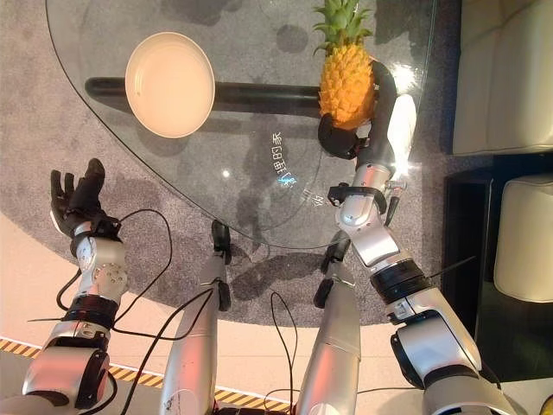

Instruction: Pick up the fruit to the plate

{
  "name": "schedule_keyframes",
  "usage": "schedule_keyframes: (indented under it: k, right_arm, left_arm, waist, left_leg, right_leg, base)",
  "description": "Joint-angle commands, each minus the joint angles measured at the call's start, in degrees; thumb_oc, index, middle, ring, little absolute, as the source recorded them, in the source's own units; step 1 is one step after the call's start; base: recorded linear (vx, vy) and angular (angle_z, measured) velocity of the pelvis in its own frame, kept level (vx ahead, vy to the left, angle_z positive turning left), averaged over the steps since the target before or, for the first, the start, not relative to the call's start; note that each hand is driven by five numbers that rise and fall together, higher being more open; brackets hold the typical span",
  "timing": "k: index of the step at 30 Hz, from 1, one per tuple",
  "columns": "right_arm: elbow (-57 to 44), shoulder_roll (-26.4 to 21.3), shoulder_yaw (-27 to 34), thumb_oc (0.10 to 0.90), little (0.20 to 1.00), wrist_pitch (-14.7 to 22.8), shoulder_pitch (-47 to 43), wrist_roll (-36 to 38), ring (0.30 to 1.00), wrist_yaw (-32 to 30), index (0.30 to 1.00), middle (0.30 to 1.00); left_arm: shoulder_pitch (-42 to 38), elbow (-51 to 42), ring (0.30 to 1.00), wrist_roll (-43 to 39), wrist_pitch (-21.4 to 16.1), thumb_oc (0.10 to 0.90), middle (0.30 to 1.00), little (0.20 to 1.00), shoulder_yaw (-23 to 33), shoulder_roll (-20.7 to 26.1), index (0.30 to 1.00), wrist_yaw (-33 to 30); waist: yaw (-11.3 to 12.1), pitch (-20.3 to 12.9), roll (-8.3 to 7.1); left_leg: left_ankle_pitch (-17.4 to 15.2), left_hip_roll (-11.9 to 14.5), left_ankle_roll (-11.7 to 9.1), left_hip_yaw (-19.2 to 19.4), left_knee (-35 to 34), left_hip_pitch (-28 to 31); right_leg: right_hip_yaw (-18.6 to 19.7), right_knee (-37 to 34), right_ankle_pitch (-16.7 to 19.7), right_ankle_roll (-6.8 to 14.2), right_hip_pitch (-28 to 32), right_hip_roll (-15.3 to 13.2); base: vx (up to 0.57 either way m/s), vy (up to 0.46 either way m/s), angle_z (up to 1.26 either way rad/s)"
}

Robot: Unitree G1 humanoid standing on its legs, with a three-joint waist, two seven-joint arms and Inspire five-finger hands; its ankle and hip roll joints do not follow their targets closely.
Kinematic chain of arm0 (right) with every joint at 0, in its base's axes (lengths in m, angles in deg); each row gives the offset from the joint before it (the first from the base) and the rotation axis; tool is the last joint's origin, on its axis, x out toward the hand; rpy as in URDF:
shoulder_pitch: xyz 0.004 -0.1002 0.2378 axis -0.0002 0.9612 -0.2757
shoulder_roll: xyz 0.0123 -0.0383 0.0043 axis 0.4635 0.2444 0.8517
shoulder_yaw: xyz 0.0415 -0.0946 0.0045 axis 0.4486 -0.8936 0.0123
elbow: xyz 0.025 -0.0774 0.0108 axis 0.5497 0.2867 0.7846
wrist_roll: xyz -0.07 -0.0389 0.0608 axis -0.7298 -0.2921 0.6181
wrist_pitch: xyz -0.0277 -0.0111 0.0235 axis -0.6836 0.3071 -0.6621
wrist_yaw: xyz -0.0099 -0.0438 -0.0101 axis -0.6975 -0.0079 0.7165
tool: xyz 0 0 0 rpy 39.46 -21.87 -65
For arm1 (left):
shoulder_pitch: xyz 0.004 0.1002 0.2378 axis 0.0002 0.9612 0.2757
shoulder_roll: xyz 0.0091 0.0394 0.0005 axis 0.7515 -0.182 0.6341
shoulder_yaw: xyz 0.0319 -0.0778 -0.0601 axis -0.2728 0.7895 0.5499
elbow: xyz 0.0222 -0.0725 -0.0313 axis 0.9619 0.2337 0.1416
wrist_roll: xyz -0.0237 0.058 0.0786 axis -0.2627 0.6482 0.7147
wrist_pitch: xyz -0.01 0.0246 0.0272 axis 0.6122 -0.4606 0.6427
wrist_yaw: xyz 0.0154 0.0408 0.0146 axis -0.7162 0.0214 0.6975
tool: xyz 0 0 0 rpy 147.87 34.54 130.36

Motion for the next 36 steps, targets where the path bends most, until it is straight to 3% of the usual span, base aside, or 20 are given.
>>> schedule_keyframes:
  k: [1,8,11,24,36]
  right_arm:
    - [-12.02,-3.32,3.36,0.1,0.2,8.91,-1.76,-7.28,0.3,-2.9,0.3,0.3]
    - [-14.88,-2.97,4.08,0.1,0.2,12.96,-1.74,-11.36,0.3,-1.07,0.3,0.3]
    - [-16.15,-2.43,4.61,0.1,0.2,13.48,-1.61,-12.86,0.3,-0.5,0.3,0.3]
    - [-21.46,-2.74,5.7,0.1,0.2,15.85,-2.17,-16.12,0.3,2.4,0.3,0.3]
    - [-23.98,-4.56,3.69,0.1,0.2,16.55,-3.27,-17.1,0.3,5.86,0.3,0.3]
  left_arm:
    - [-0.71,-5.36,0.9,6.25,-6.84,0.8,0.9,0.9,3.29,5.6,0.9,-1.48]
    - [-1.12,-13.54,0.9,11.44,-8.43,0.8,0.9,0.9,2.2,3.21,0.9,2.33]
    - [-1.09,-17.9,0.9,13.43,-7.32,0.8,0.9,0.9,1.7,2.45,0.9,2.53]
    - [-1.7,-29.44,0.9,11.93,0.7,0.8,0.9,0.9,-1.57,1.88,0.9,10.77]
    - [-2.76,-31.75,0.9,4.52,9.24,0.8,0.9,0.9,-4.9,2.39,0.9,16.89]
  waist:
    - [-1.14,-1.27,0.09]
    - [-0.79,-1.27,-0.02]
    - [-0.68,-1.27,-0.21]
    - [-0.87,-1.27,-0.71]
    - [-1.23,-1.27,-0.53]
  left_leg:
    - [-4.02,1.15,-1.81,-2.4,5.75,-2.26]
    - [-4.49,1.03,-1.81,-2.69,6.06,-2.75]
    - [-4.76,1.0,-1.81,-2.74,6.38,-2.99]
    - [-4.89,1.19,-1.93,-2.62,6.8,-4.01]
    - [-4.79,1.28,-1.93,-2.25,6.86,-4.03]
  right_leg:
    - [0.29,-4.38,1.95,1.91,1.62,-0.18]
    - [0.06,-4.76,2.13,2.19,1.69,-0.3]
    - [-0.16,-4.77,2.09,2.25,1.7,-0.34]
    - [-0.45,-5.8,2.77,2.67,1.59,-0.32]
    - [-0.58,-6.21,3.07,3.03,1.79,-0.59]
  base:
    - [0.0,0.0,0.0]
    - [0.0,-0.035,0.01]
    - [0.01,-0.045,0.01]
    - [0.0,-0.014,0.0]
    - [0.0,0.0,0.0]
